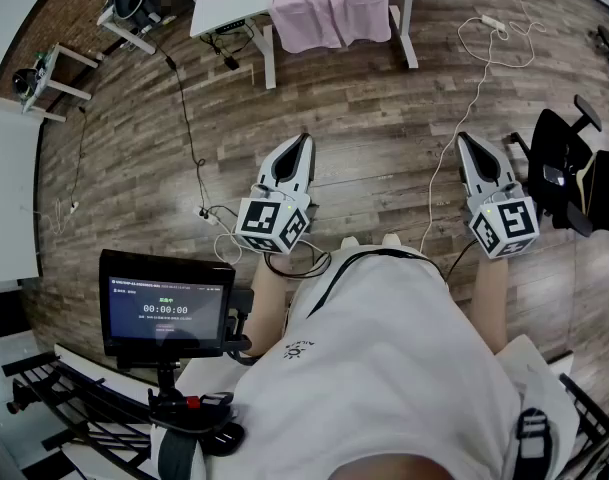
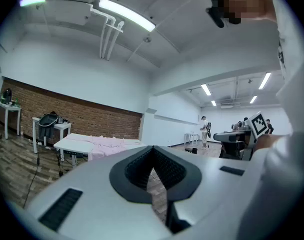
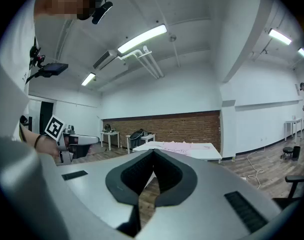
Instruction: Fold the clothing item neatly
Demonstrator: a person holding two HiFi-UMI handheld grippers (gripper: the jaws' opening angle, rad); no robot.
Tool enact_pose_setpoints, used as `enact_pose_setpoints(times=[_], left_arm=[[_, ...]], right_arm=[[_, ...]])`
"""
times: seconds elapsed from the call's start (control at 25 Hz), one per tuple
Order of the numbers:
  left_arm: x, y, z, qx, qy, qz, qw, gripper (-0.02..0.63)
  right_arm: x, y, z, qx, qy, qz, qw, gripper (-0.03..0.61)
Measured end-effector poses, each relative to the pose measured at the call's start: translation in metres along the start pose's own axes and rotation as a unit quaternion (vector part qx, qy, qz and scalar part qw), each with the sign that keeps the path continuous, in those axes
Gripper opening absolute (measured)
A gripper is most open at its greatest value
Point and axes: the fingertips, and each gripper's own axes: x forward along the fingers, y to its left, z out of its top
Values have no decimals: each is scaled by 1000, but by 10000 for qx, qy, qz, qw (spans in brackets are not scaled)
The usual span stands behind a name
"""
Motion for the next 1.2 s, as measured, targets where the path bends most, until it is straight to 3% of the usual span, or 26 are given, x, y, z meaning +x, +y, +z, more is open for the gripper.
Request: enact_pose_setpoints(times=[0.88,1.2], left_arm=[[6,-3,6,48,8,26,10000,3],[26,-39,-15,195,25,77,9998,3]], right_arm=[[5,-6,7,88,-66,155,9998,3],[-13,-41,-19,158,-152,276,9994,3]])
